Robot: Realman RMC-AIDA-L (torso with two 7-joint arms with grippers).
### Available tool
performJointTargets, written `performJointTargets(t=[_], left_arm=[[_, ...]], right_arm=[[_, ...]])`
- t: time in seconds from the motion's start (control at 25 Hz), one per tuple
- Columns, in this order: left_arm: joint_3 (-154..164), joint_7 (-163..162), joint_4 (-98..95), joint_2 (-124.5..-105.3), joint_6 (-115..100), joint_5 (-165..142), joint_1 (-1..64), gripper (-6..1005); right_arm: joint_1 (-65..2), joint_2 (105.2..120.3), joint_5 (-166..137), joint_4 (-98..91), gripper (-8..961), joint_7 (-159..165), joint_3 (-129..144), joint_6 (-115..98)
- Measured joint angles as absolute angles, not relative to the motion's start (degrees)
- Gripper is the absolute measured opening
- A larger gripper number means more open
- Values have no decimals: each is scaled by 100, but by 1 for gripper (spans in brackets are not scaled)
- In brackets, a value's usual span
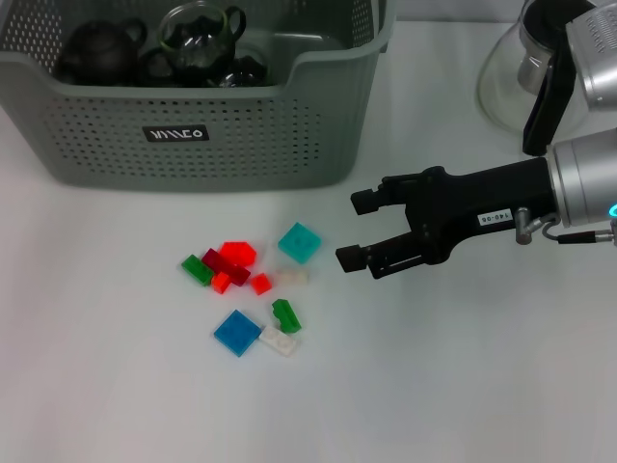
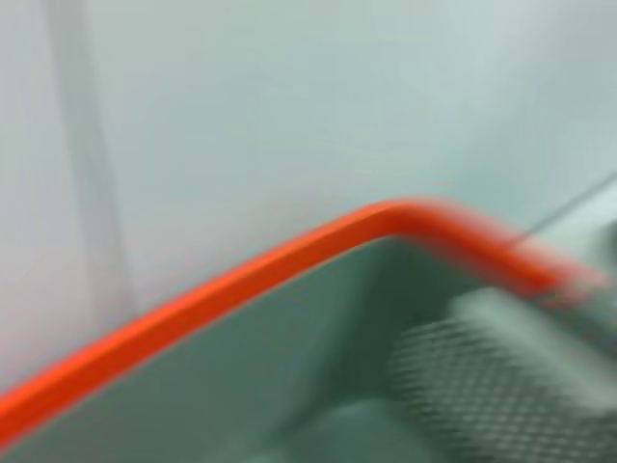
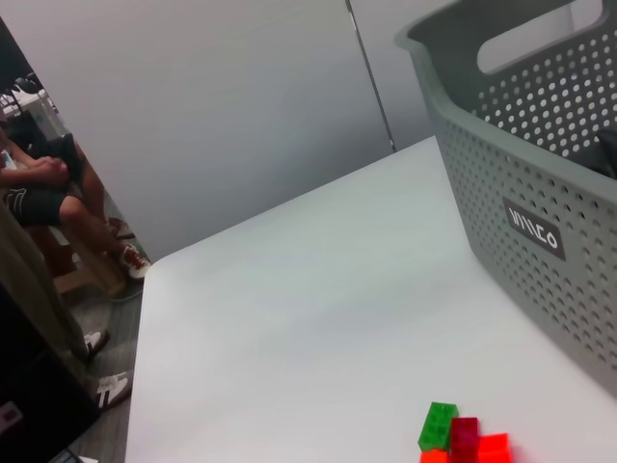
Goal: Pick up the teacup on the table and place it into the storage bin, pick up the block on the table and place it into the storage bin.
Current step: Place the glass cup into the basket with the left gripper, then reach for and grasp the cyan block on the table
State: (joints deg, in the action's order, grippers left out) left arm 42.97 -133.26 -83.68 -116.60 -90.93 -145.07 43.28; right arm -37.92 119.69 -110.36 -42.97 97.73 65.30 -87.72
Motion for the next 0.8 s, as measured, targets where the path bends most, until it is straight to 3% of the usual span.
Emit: performJointTargets(t=[0.32, 0.6, 0.8], left_arm=[[3808, -11889, -8553, -11760, -11400, -11222, 3257, 713], [3869, -10218, -8013, -12223, -11709, -11062, 2393, 714], [3921, -9125, -6846, -12160, -11724, -11095, 2126, 706]], right_arm=[[-3831, 11930, -11067, -4328, 944, 9709, 6577, -8790], [-3843, 11938, -11149, -4313, 944, 9363, 6590, -8771], [-3865, 12012, -11228, -4292, 945, 9110, 6631, -8732]])
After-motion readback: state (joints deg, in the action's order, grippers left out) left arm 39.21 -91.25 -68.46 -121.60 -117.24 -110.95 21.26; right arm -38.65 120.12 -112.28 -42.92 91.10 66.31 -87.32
